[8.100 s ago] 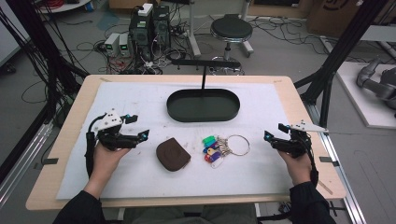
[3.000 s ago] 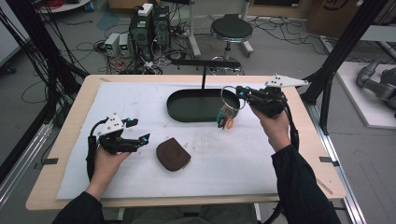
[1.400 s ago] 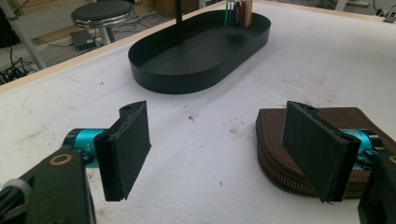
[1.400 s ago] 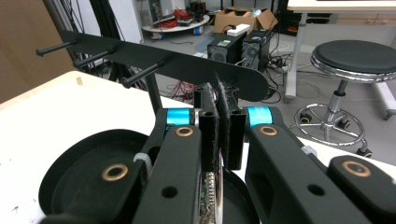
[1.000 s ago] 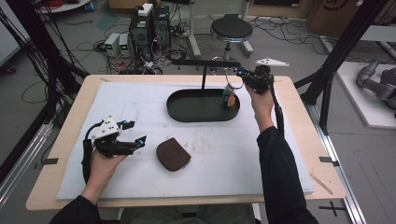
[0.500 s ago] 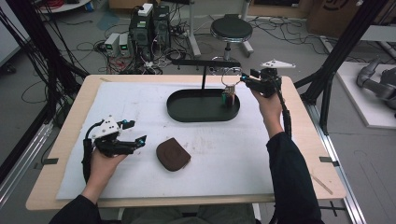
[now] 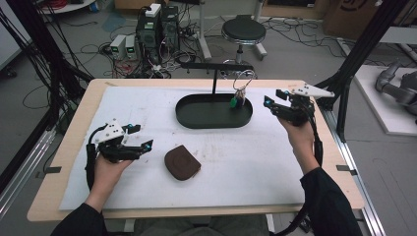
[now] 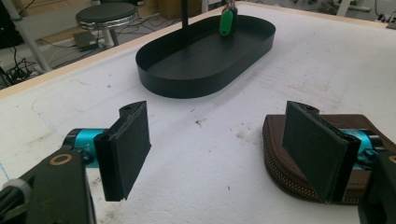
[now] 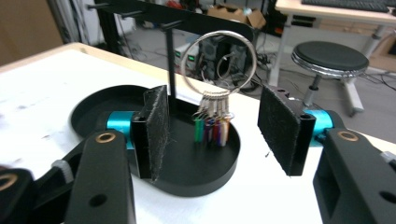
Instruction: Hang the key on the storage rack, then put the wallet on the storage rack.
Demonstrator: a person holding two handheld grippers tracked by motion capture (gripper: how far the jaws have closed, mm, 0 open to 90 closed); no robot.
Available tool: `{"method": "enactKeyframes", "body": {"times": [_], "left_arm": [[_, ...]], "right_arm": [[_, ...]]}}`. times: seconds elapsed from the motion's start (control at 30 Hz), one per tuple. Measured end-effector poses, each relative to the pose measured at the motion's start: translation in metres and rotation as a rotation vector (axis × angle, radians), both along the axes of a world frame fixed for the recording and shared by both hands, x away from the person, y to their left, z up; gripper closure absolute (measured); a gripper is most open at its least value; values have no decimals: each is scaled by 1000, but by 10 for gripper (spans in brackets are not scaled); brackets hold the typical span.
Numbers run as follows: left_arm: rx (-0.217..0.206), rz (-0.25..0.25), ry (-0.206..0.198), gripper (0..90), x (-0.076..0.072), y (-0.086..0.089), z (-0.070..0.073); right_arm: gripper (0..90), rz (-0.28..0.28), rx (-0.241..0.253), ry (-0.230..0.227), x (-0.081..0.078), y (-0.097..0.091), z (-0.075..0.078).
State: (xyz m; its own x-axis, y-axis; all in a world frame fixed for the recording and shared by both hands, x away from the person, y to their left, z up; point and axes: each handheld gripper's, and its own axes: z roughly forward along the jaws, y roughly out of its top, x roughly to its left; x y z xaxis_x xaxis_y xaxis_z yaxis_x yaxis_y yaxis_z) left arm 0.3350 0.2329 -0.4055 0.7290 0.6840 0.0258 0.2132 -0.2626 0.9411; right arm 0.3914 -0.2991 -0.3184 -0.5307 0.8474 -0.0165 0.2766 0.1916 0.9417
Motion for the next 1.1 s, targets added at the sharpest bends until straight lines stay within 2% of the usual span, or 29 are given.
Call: {"method": "enactKeyframes", "body": {"times": [0.2,0.27,0.3,0.43,0.6,0.67,0.77,0.93,1.1], "left_arm": [[6,-1,-4,238,2,0,3],[5,2,-4,238,2,0,4],[12,7,-2,238,2,-1,4],[24,27,4,237,4,0,4],[38,61,-2,237,5,1,3],[41,67,-2,238,6,0,3],[46,71,5,237,9,-2,2],[41,47,9,238,10,-7,2],[40,19,31,237,11,-13,1]], "right_arm": [[395,11,10,9,-31,-8,-15],[389,12,13,4,-35,-9,-18],[372,13,15,3,-43,-10,-25],[346,16,22,3,-53,-15,-41],[309,-11,30,24,-58,-25,-57],[306,-20,26,19,-60,-30,-63],[296,-31,14,46,-62,-36,-71],[287,-47,6,53,-64,-43,-74],[276,-60,6,57,-63,-47,-77]]}}
